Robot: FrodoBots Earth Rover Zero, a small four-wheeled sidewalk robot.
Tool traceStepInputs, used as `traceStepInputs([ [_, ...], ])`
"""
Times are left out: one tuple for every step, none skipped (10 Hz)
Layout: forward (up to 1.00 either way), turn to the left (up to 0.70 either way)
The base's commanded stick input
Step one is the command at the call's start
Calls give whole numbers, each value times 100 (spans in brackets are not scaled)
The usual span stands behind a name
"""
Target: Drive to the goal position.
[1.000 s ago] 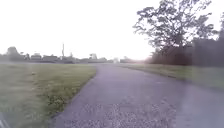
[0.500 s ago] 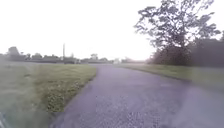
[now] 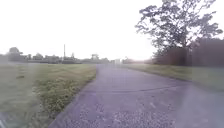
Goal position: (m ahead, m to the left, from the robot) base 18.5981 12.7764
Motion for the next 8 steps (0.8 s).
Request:
traceStepInputs([
  [70, 0],
  [70, 0],
  [70, 0],
  [70, 0],
  [70, 0],
  [70, 0],
  [70, -14],
  [70, -14],
])
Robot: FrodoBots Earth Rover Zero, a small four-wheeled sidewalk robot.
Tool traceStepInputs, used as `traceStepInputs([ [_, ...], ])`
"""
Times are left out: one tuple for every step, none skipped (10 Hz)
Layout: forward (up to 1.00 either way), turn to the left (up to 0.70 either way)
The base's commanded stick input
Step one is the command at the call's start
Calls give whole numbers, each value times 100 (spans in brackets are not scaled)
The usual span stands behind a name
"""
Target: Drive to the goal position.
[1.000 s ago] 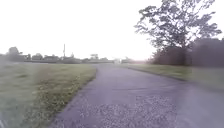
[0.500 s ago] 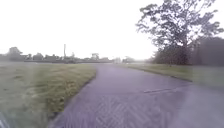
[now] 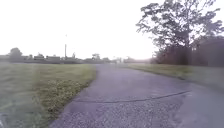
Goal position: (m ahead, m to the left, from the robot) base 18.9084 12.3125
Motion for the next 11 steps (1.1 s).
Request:
traceStepInputs([
  [70, -14],
  [70, -14],
  [70, -14],
  [70, -14],
  [70, -14],
  [70, -14],
  [70, -14],
  [70, -14],
  [70, 0],
  [70, 0],
  [70, 0],
])
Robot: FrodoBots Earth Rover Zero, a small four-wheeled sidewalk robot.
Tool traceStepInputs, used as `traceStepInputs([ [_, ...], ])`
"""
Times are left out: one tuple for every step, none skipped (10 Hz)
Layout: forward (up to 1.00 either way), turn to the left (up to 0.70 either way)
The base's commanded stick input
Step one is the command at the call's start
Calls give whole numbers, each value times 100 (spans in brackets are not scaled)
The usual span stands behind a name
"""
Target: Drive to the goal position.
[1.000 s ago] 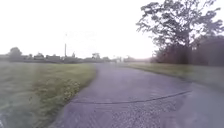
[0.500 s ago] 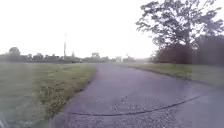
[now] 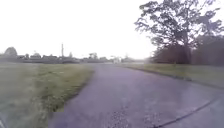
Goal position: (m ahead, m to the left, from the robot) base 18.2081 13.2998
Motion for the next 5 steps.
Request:
traceStepInputs([
  [70, 0],
  [70, 0],
  [70, 0],
  [70, 0],
  [70, 0],
])
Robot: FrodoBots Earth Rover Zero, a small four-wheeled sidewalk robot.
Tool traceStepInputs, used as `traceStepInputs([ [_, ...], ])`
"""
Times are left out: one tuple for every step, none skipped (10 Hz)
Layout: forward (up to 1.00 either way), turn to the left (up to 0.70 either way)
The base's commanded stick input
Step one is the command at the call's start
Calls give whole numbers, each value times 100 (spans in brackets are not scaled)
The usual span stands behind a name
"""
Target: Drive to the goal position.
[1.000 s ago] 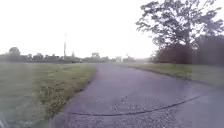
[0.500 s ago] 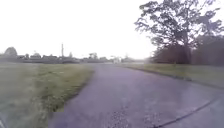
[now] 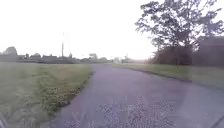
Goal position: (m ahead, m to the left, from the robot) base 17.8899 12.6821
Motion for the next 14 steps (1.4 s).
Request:
traceStepInputs([
  [70, 0],
  [70, 0],
  [70, 0],
  [70, 0],
  [70, 0],
  [70, 0],
  [70, 0],
  [70, 0],
  [70, 0],
  [70, 0],
  [70, 0],
  [70, 0],
  [70, 0],
  [70, 0],
])
